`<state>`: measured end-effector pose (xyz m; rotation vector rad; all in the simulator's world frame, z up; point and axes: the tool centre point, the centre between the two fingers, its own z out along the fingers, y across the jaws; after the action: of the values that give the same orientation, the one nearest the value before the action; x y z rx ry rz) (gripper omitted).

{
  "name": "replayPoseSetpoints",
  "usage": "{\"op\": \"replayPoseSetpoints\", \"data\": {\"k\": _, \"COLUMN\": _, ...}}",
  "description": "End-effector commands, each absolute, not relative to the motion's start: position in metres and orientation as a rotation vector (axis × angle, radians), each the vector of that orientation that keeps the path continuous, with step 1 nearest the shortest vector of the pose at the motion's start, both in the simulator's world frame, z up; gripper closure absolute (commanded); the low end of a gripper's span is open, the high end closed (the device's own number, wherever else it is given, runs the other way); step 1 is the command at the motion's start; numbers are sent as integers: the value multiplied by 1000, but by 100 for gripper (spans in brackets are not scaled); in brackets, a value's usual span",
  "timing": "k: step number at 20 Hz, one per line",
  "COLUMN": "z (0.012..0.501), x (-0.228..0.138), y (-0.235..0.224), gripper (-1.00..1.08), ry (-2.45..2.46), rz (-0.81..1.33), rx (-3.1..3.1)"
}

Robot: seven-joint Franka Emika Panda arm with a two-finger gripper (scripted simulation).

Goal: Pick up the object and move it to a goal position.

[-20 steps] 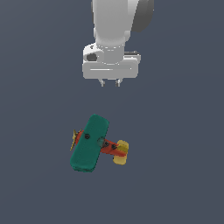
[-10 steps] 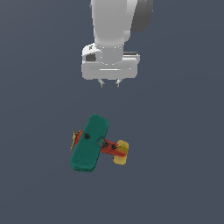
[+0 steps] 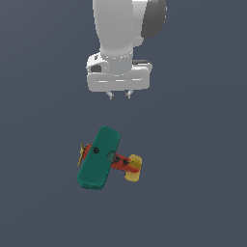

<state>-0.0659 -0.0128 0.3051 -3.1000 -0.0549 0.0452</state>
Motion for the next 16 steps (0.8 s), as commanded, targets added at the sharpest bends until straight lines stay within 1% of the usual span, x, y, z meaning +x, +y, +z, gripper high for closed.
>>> {"op": "replayPoseSetpoints", "data": {"k": 1, "z": 303, "x": -60, "y": -15, "gripper": -20, "ry": -45, "rz": 51, "rx": -3081}}
{"op": "replayPoseSetpoints", "data": {"k": 16, "z": 278, "x": -9, "y": -37, "gripper": -20, "ry": 37, "rz": 72, "rx": -2888}}
